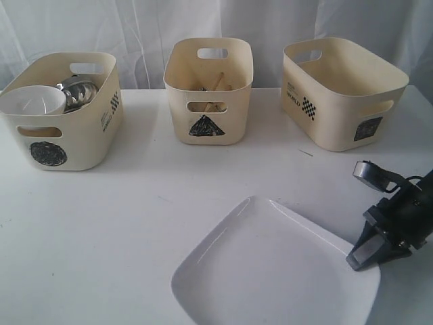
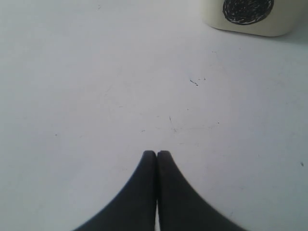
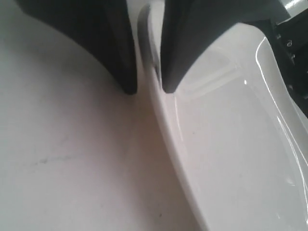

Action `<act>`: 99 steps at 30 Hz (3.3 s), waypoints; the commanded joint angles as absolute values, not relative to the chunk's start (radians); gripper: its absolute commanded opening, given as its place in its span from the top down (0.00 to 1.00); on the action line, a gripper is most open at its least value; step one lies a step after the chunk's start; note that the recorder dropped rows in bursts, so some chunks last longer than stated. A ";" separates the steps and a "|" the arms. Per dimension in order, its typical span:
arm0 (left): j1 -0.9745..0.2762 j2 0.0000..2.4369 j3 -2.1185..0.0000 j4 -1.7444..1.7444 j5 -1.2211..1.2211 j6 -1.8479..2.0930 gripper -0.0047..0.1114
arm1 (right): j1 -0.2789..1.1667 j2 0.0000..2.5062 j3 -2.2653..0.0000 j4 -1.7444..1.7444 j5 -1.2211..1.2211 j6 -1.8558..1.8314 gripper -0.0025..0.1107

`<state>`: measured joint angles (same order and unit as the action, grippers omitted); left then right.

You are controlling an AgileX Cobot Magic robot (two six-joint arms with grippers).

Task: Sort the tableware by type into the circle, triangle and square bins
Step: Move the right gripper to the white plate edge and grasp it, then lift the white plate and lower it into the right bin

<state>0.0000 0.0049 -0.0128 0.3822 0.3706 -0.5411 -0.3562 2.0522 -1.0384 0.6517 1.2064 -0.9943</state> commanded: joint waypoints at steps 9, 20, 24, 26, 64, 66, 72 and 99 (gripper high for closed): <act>-0.001 0.000 0.000 0.374 0.387 -0.542 0.96 | -0.355 2.053 -1.034 0.568 1.214 -0.960 0.93; -0.001 0.000 0.000 0.374 0.387 -0.542 0.96 | -0.355 1.950 -1.035 0.952 1.221 -0.931 0.98; -0.001 0.000 0.000 0.374 0.387 -0.542 0.96 | -0.355 1.836 -1.035 0.893 1.221 -0.887 0.98; -0.001 0.000 0.000 0.374 0.387 -0.542 0.96 | -0.355 1.793 -1.035 0.893 1.221 -0.861 0.98; -0.001 0.000 0.000 0.374 0.387 -0.542 0.96 | -0.580 1.890 -1.745 1.411 0.881 -0.638 0.98; -0.001 0.000 0.000 0.374 0.387 -0.542 0.96 | -0.580 1.913 -1.760 1.407 0.823 -0.654 0.98; -0.001 0.000 0.000 0.374 0.387 -0.542 0.96 | -0.580 1.948 -1.766 1.256 0.667 -0.706 0.98; -0.001 0.000 0.000 0.374 0.387 -0.542 0.96 | -0.531 1.999 -1.766 0.912 0.664 -0.764 0.68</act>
<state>0.0000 0.0049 -0.0128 0.3822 0.3706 -0.5411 -0.5294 2.0197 -1.7607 0.8933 0.6446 -0.7538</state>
